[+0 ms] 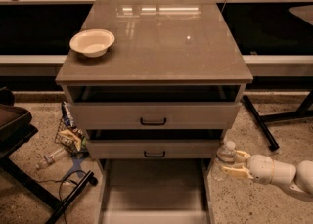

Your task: Place water bottle into bottom drawer

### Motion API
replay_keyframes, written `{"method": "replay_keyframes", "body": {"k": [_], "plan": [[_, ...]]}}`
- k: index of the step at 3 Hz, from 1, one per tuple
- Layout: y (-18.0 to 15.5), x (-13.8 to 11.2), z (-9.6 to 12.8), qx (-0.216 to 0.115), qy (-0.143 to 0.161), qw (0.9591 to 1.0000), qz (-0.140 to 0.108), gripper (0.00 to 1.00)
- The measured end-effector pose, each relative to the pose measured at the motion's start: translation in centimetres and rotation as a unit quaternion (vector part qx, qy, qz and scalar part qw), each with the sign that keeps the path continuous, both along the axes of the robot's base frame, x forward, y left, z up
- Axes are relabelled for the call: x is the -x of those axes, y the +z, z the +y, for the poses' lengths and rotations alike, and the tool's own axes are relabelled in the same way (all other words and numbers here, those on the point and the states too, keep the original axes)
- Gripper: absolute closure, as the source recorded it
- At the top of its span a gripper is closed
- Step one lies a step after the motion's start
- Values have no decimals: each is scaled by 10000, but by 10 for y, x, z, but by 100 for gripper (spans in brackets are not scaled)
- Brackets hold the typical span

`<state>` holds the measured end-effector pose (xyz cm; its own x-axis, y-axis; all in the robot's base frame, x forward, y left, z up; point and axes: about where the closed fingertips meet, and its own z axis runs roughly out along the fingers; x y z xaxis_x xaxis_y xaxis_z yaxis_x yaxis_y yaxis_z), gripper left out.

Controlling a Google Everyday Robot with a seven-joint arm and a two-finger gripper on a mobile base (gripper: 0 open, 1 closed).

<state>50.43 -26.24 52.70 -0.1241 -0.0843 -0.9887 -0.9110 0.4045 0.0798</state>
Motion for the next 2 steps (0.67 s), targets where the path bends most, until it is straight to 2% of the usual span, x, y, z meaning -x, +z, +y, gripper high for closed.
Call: {"method": "replay_keyframes", "body": {"k": [1, 2], "plan": [[-19, 0, 23, -75, 144, 9998, -114, 100], [-65, 2, 69, -276, 416, 9981, -349, 100]]}}
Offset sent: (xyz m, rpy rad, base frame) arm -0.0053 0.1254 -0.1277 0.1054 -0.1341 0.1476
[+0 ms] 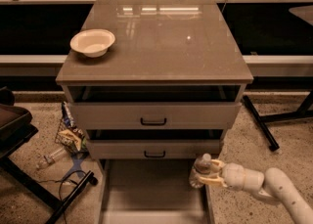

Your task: Place water bottle into bottom drawer

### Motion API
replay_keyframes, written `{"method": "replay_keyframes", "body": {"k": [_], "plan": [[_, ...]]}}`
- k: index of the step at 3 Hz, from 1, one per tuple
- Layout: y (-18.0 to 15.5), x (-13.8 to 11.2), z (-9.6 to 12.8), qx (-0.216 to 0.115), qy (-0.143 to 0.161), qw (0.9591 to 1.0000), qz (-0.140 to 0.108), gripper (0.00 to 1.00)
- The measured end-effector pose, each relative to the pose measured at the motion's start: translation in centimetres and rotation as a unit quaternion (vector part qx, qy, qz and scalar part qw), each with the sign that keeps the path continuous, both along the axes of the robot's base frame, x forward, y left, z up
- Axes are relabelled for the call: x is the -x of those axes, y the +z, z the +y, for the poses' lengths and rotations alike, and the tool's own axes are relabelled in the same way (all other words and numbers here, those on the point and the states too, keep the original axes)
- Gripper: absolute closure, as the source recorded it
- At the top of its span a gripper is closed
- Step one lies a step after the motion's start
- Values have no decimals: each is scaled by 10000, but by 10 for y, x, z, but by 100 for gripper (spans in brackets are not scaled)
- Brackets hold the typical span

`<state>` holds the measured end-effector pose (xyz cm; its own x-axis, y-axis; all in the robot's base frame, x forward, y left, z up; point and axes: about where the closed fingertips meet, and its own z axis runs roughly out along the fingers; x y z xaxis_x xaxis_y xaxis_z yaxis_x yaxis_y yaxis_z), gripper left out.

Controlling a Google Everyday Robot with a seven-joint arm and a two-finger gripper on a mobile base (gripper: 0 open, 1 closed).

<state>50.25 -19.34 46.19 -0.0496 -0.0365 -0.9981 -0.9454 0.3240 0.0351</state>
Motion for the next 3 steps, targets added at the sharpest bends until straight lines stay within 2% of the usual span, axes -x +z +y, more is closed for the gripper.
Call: {"method": "replay_keyframes", "body": {"k": [1, 2, 3], "plan": [[-40, -1, 39, -109, 288, 9994, -131, 100], [-84, -2, 88, -177, 698, 9974, -88, 100], [-84, -2, 88, -177, 698, 9974, -88, 100]]}}
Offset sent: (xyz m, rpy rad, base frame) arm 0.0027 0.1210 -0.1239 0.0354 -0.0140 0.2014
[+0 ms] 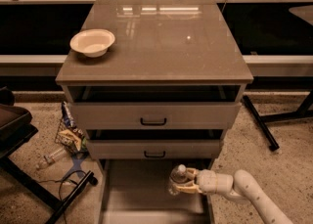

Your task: Place water bottle into bottom drawer

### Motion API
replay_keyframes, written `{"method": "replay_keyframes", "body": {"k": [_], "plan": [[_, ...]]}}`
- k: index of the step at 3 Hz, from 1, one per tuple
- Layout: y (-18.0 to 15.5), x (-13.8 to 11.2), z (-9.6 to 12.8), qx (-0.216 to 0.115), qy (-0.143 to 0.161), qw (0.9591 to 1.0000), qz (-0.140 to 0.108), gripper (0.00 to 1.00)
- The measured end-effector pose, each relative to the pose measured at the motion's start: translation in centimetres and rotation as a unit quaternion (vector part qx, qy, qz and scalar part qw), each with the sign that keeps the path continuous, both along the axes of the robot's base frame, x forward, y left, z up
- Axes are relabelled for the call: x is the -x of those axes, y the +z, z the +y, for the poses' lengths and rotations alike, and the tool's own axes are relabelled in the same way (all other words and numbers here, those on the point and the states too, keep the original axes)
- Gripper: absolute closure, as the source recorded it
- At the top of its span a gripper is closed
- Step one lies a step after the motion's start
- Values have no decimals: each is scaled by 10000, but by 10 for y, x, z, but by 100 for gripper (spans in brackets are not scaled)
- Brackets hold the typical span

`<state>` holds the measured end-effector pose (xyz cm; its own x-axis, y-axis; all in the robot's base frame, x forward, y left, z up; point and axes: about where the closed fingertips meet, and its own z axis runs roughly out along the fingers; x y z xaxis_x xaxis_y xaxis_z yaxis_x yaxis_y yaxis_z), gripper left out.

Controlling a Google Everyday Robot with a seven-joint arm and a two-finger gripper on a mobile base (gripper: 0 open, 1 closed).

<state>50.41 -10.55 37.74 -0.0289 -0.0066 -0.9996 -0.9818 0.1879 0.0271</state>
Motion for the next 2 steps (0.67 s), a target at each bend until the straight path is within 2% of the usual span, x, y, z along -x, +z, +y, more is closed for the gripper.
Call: {"method": "replay_keyframes", "body": {"k": [1, 2], "plan": [[-17, -2, 19, -129, 41, 9999, 76, 100], [-63, -4, 59, -308, 205, 9993, 87, 100]]}}
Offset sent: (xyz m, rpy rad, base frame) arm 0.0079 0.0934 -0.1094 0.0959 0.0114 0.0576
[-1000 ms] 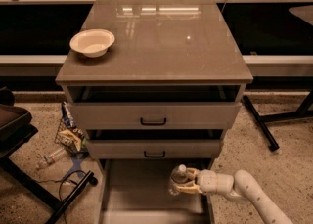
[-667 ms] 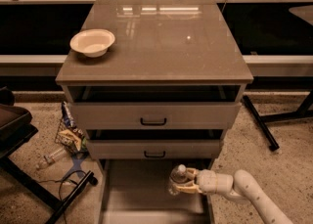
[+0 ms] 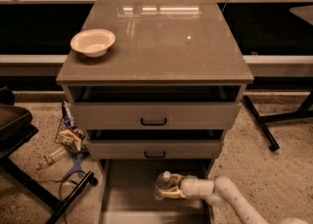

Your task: Place water bottle into bottom drawer

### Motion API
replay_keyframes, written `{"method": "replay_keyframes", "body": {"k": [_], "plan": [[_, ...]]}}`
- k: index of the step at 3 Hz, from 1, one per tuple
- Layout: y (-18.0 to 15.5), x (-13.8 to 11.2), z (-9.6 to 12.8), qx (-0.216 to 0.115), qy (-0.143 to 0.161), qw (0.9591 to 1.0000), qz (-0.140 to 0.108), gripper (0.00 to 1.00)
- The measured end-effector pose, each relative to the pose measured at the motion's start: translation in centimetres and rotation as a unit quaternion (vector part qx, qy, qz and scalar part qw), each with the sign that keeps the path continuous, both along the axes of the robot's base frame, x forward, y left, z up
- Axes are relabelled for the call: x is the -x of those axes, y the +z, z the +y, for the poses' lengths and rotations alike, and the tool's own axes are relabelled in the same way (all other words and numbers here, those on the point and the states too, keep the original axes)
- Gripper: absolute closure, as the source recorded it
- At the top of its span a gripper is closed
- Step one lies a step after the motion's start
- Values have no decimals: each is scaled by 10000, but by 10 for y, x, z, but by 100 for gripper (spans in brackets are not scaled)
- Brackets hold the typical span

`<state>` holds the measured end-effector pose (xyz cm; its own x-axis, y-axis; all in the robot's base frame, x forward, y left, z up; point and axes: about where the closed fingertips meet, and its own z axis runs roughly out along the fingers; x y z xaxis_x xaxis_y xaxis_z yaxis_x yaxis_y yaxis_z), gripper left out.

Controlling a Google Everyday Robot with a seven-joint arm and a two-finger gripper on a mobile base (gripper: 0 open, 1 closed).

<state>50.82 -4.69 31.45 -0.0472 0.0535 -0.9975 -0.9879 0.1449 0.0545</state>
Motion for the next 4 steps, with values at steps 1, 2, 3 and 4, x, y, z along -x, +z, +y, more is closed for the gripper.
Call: {"method": "replay_keyframes", "body": {"k": [1, 2, 3, 4], "plan": [[-42, 0, 32, -46, 209, 9998, 51, 100], [-69, 3, 56, 11, 376, 9992, 123, 100], [-81, 4, 72, 100, 474, 9987, 165, 100], [-95, 8, 125, 266, 708, 9969, 208, 100]]}}
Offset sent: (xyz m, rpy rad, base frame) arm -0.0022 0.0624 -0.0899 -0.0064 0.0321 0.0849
